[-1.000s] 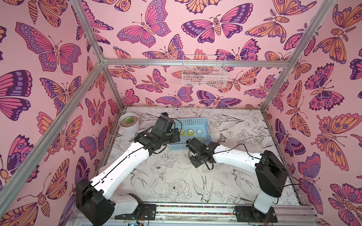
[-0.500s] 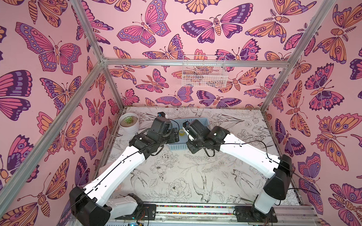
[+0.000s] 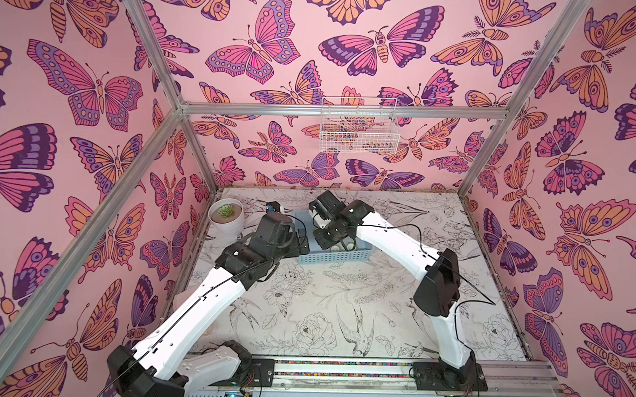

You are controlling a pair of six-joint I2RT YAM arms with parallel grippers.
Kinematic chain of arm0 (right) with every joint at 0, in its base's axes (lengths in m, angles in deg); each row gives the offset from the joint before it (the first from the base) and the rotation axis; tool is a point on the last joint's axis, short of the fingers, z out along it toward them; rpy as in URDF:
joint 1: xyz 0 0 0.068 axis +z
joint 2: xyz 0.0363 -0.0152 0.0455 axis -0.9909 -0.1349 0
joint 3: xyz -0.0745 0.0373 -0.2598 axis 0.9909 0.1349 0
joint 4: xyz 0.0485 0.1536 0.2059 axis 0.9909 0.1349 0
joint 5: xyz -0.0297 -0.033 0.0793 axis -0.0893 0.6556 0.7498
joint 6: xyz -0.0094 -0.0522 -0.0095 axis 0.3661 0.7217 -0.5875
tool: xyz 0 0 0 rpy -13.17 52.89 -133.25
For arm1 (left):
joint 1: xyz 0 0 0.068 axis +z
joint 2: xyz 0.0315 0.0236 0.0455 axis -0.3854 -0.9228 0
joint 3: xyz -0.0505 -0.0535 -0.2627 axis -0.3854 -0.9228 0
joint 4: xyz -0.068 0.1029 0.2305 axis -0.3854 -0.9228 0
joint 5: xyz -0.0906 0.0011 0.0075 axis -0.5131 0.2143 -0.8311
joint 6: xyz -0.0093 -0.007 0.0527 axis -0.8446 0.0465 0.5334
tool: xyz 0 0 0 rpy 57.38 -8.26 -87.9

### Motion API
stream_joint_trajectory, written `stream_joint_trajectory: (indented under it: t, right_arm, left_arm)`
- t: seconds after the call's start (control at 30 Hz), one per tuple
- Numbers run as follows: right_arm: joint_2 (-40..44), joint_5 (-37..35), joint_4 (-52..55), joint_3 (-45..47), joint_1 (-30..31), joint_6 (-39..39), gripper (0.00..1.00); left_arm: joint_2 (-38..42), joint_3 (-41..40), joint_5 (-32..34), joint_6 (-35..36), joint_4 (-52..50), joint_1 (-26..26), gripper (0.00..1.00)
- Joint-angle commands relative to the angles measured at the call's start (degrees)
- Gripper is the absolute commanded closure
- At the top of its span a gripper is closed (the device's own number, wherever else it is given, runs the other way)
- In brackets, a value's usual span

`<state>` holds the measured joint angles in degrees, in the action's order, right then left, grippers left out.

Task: Put the transparent tape into the storage box
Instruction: Place the tape in the storage box.

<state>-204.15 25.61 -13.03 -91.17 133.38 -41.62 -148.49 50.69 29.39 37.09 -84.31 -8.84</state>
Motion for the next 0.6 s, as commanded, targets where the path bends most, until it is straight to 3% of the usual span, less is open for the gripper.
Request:
stream_joint_trajectory:
  t: [0.0, 0.57]
  right_arm:
    - [-2.54, 3.15, 2.36, -3.34, -0.81, 1.44, 1.00]
    - [-15.05, 6.61, -0.84, -10.73, -1.62, 3.73, 1.00]
  left_arm:
    - [1.21, -1.13, 2.06, -0.38, -2.15, 0.56, 0.00]
    - [-1.73, -0.43, -0.22, -0.87, -2.57, 1.61, 0.00]
